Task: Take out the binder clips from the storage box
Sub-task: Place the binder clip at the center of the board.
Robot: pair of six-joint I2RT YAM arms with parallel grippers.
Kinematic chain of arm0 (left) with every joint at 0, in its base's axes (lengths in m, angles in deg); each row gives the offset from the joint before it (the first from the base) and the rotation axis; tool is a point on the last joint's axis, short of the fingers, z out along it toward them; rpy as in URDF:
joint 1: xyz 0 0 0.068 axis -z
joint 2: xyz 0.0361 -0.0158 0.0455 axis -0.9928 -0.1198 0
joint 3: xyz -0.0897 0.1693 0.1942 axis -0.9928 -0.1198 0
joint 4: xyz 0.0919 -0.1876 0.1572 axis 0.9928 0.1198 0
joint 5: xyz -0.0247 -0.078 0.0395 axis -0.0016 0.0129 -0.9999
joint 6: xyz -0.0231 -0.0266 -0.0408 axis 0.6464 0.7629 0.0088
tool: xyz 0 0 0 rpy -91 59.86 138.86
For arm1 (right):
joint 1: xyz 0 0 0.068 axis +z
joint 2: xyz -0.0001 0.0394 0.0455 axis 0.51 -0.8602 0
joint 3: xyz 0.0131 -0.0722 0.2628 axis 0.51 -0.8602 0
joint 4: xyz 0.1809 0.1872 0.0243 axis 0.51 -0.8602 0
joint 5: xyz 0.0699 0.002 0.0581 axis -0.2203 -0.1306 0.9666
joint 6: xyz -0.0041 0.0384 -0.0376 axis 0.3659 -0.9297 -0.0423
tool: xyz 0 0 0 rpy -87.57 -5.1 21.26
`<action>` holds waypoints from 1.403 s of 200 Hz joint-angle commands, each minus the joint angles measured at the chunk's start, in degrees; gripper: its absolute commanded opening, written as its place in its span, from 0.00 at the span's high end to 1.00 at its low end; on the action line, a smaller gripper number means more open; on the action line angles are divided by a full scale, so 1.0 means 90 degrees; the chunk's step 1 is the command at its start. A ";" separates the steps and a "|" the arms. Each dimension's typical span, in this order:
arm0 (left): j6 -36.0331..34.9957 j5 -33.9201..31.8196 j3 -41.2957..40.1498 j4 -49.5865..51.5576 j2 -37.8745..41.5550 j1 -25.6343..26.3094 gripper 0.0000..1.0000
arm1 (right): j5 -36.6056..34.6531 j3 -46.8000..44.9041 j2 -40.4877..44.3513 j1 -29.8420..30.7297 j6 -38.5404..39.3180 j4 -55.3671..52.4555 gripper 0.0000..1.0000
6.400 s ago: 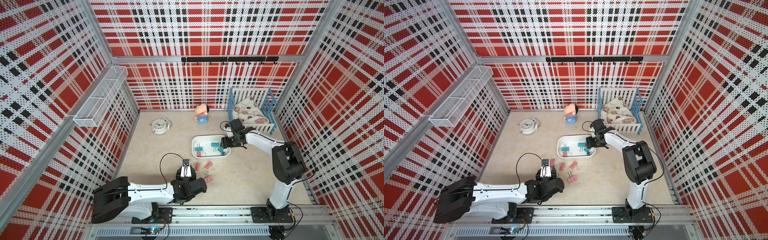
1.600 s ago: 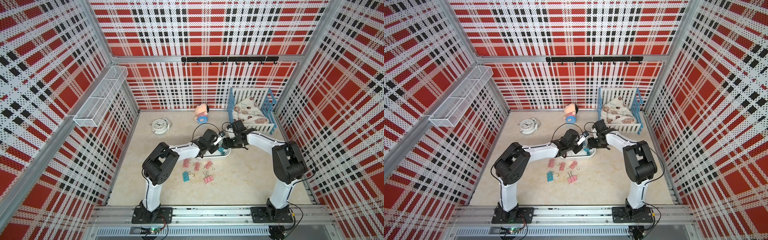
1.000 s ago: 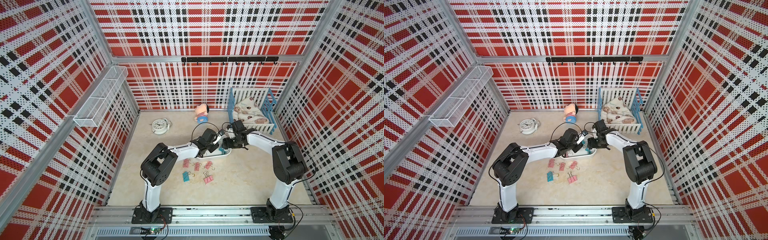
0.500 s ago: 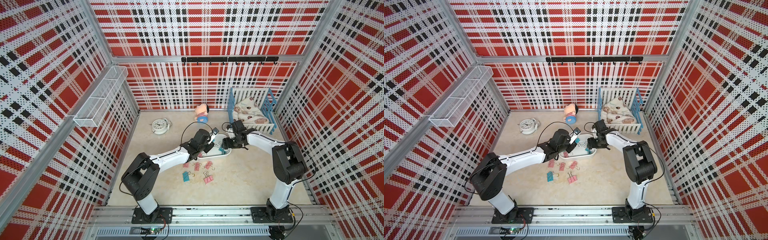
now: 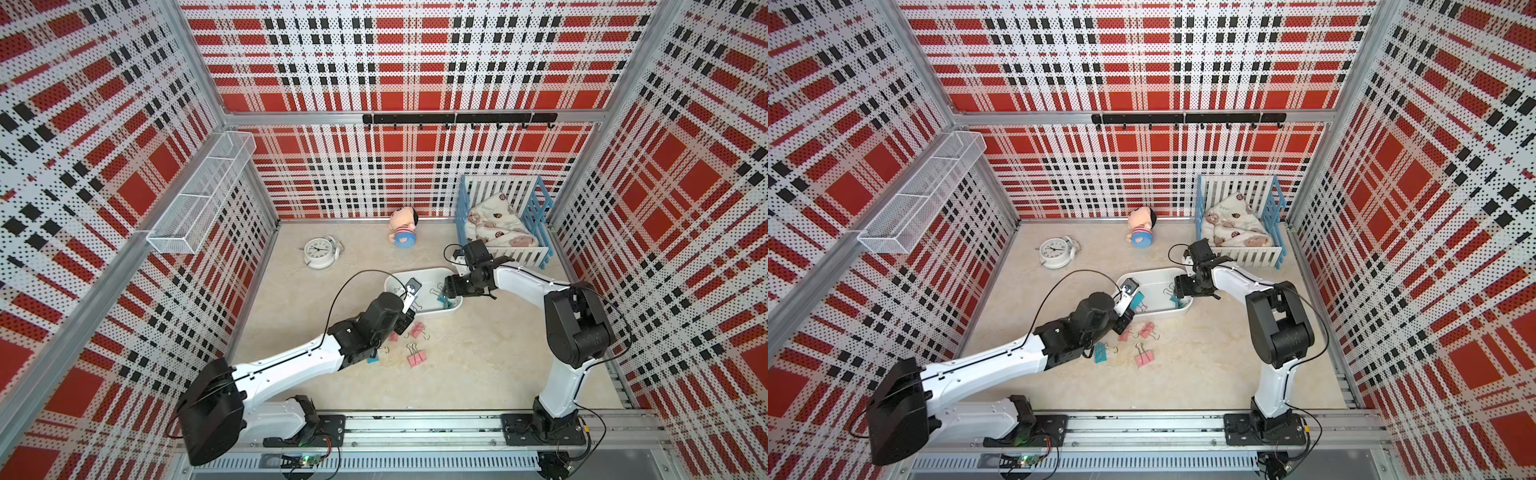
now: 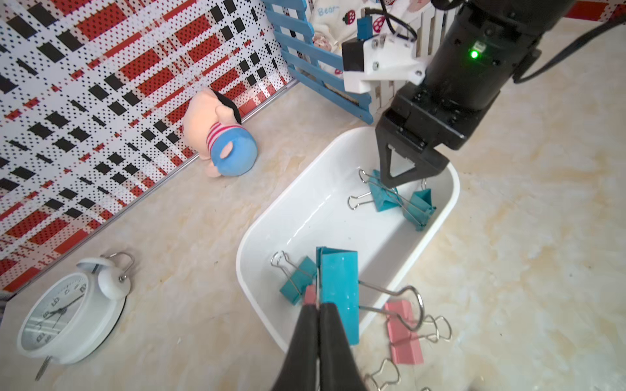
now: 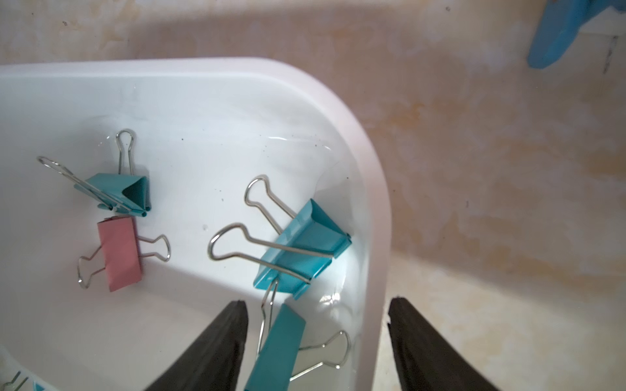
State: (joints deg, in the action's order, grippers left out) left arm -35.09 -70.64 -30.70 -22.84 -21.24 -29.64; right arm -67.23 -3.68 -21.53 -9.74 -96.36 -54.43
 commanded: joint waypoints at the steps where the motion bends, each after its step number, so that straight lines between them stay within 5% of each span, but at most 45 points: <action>1: 0.0825 -0.0596 -0.0321 0.0413 0.0433 0.0324 0.99 | 0.0057 -0.0071 0.0139 -0.0023 0.0043 0.0089 0.27; 151: 0.4198 -0.1116 -0.0712 0.2113 0.0284 0.1902 1.00 | 0.0048 -0.0061 0.0126 -0.0025 0.0157 0.0018 0.27; 280: 0.4498 -0.1235 -0.0390 0.2825 -0.0550 0.2043 1.00 | 0.0092 -0.0009 0.0027 -0.0023 0.0173 0.0017 0.27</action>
State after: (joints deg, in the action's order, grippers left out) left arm 5.02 -80.63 -36.10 1.05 -24.46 -11.35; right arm -66.72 -3.79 -21.53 -9.74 -95.24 -54.47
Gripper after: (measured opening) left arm 0.085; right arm 0.730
